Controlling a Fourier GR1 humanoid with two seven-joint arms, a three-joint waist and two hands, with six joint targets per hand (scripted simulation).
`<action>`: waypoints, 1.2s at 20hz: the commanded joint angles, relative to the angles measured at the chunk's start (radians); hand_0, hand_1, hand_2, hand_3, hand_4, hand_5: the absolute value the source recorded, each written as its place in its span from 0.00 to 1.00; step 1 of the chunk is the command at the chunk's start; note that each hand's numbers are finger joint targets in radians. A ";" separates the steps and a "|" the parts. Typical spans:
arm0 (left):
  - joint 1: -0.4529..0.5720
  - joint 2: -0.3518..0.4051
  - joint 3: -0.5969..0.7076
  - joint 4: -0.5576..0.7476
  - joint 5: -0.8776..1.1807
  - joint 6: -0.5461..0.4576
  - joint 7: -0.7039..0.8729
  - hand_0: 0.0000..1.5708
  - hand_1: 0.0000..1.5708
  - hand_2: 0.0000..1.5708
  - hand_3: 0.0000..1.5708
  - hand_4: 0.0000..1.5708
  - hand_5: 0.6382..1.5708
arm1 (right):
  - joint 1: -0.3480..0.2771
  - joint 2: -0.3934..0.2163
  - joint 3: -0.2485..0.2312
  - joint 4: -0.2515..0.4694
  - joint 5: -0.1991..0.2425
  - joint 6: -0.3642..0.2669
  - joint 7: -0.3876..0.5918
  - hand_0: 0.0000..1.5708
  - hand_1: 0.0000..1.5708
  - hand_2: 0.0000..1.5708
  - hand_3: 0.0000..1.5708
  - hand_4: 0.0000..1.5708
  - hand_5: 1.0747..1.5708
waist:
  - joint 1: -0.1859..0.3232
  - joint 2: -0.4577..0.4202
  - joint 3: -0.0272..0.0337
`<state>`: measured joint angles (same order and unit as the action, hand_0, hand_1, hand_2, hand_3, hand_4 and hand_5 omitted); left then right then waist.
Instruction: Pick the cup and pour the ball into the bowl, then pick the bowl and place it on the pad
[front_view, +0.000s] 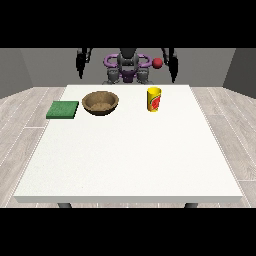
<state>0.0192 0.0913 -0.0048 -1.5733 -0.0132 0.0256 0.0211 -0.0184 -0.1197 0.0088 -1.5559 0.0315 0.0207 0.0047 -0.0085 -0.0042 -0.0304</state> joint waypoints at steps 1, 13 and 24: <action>-0.009 0.016 0.002 -0.059 0.006 -0.004 0.035 0.00 0.00 0.00 0.00 0.00 0.99 | -0.008 -0.027 -0.008 -0.057 -0.002 0.007 0.037 0.00 0.00 0.00 0.00 0.00 1.00 | -0.003 -0.149 0.0168; -0.096 0.118 0.238 -0.118 0.269 -0.129 0.055 0.00 0.00 0.00 0.00 0.00 0.98 | 0.003 -0.144 -0.239 -0.114 -0.304 0.195 0.069 0.00 0.00 0.00 0.00 0.00 1.00 | -0.035 -0.107 0.0301; -0.173 0.074 0.246 0.098 0.193 -0.144 -0.275 0.00 0.00 0.00 0.00 0.00 0.96 | -0.055 -0.104 -0.239 -0.035 -0.255 0.222 -0.107 0.00 0.00 0.00 0.00 0.00 1.00 | -0.040 0.100 0.0300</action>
<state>-0.1474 0.1720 0.2216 -1.5651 0.1891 -0.0885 -0.1052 -0.0393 -0.2319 -0.2270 -1.6168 -0.2298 0.2362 -0.0514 -0.0529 0.0256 -0.0001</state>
